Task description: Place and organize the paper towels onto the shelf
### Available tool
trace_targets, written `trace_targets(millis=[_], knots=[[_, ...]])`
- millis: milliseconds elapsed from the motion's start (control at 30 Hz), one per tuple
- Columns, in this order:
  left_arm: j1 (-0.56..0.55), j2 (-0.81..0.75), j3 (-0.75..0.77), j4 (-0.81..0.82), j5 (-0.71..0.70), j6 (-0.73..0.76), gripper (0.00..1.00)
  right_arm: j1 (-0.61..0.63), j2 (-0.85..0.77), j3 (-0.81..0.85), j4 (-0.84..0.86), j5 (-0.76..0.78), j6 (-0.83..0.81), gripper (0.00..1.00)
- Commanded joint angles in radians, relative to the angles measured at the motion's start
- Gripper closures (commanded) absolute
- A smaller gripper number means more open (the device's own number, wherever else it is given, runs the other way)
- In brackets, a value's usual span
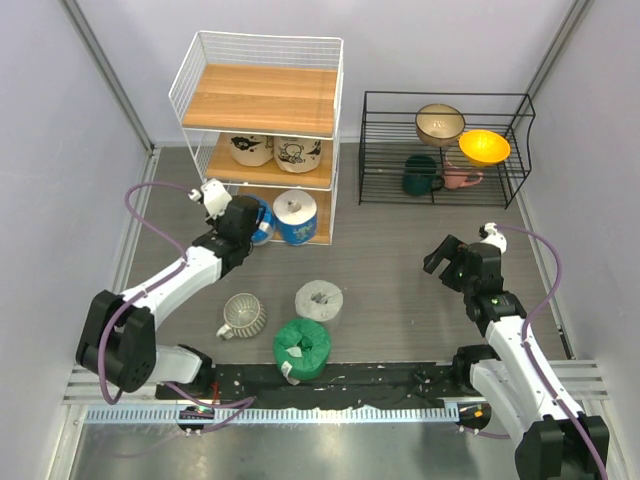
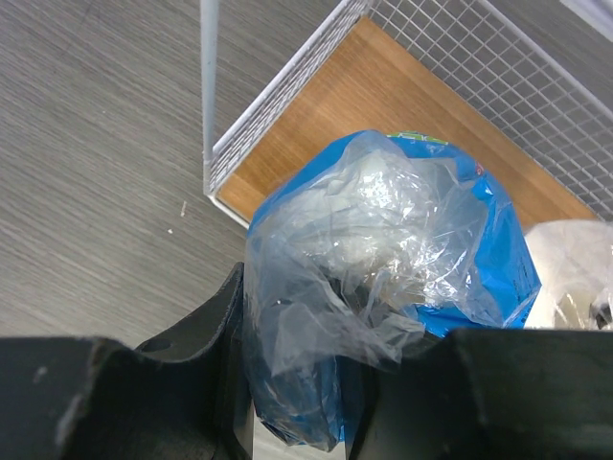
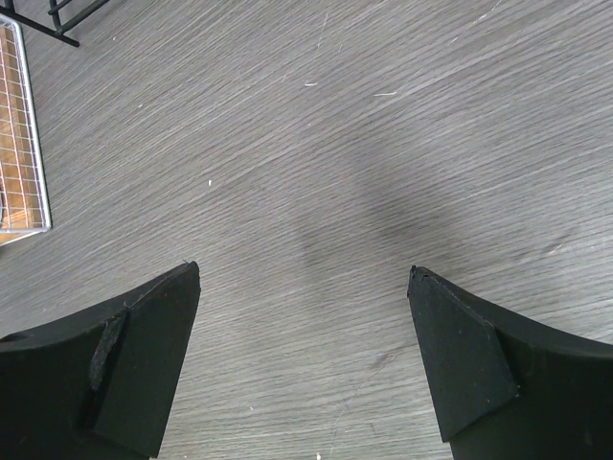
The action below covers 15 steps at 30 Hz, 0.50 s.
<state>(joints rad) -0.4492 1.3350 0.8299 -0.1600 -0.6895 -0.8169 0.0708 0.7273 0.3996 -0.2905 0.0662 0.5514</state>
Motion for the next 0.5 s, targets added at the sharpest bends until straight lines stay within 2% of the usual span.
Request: trace_targets(millis=[0,467], knots=[[0.004,0.030,0.083,0.116,-0.082,-0.053,1.00,0.006,0.000,0.013,0.040,0.018,-0.016,0.04],[0.004,0.116,0.120,0.151,-0.148,-0.100,1.00,0.004,0.009,0.015,0.044,0.020,-0.018,0.05]])
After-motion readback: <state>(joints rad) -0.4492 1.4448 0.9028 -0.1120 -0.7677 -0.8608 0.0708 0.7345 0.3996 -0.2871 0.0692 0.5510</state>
